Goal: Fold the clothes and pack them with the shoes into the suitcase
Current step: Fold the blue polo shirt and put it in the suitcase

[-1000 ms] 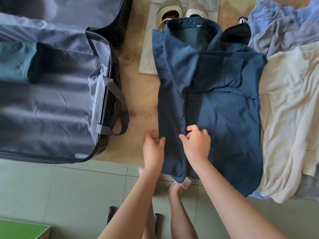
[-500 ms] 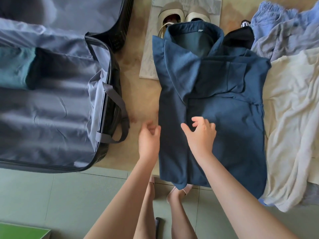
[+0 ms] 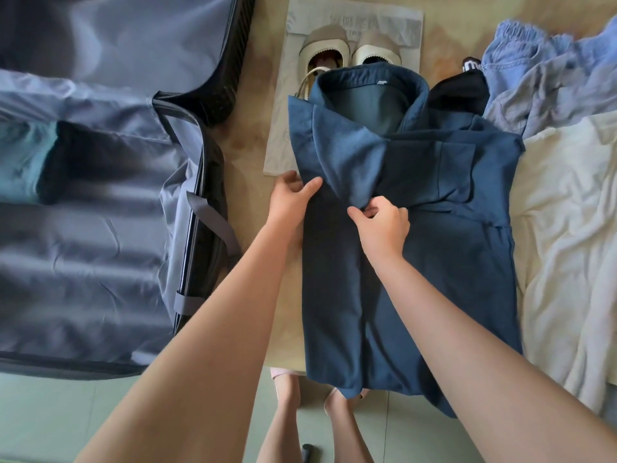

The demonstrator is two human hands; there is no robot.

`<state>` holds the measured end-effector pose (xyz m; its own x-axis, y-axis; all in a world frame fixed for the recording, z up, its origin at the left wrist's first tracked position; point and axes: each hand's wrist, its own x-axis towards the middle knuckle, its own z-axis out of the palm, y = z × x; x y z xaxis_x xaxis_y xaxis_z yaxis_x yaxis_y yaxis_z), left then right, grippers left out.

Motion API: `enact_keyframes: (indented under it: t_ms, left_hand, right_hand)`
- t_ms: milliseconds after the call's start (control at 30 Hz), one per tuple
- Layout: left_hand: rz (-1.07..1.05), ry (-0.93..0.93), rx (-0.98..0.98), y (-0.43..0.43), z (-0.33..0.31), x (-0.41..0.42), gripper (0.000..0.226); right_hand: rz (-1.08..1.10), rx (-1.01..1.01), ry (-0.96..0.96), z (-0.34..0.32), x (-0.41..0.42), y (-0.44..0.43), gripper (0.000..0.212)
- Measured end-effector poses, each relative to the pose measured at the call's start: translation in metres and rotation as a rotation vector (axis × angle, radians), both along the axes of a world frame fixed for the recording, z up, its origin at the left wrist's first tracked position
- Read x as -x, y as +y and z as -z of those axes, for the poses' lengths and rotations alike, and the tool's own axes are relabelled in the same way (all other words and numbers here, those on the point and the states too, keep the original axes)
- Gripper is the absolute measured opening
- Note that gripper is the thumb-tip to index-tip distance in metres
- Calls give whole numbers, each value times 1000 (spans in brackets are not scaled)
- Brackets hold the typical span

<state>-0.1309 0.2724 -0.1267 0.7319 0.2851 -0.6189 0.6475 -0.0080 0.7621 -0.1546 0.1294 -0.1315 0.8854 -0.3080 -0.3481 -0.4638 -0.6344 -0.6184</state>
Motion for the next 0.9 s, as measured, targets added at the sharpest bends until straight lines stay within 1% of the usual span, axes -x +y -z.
enact_keyframes:
  t_ms: [67,167,200,300,367,433,467,533,567,600,667,700,733,800,833,900]
  left_hand:
    - [-2,-18,1,3,0,0,44]
    - [2,-94,-60,3,-1,-2,24]
    - [10,-111,-90,2,-3,-4,21]
    - [53,-163,-188,-1,-5,-6,21]
    - [65,-177,-202,-2,-3,-7,22]
    - [50,-173,-192,0,-3,-7,23]
    - [45,-172,-183,1,-2,-8,24]
    - [40,-160,-145,4,0,-8,31]
    - [29,-151,-127,4,-1,-7,33]
    - [14,-147,-123,4,-1,-7,36]
    - [-6,-152,-141,4,-1,-7,42]
    - [-7,-157,-154,3,-1,-8,45]
    - [-5,-164,-166,2,-1,-8,49]
    - [-11,-198,-220,-1,0,-6,56]
    - [-10,-242,-295,-3,0,-3,58]
    - [47,-398,-500,-5,-3,5,54]
  right_hand:
    - [5,27,-44,4,-1,-1,22]
    - [-6,78,-87,10,-1,1,23]
    - [-11,99,-98,11,0,2,22]
    - [38,93,-117,12,0,3,17]
    - [75,79,-140,12,-1,0,13]
    - [97,62,-184,8,0,-3,16]
    - [94,57,-236,5,2,-3,17]
    - [11,80,-396,-1,10,-3,17]
    - [-89,107,-461,-1,16,-2,17]
    - [-219,144,-486,1,22,-1,20]
    - [-460,266,-419,13,34,2,37]
    - [-525,331,-363,20,38,2,47]
    - [-554,373,-313,26,39,2,54]
    - [-570,395,-264,31,40,2,59]
    - [-573,389,-266,30,41,1,59]
    - [-557,363,-283,25,44,0,59]
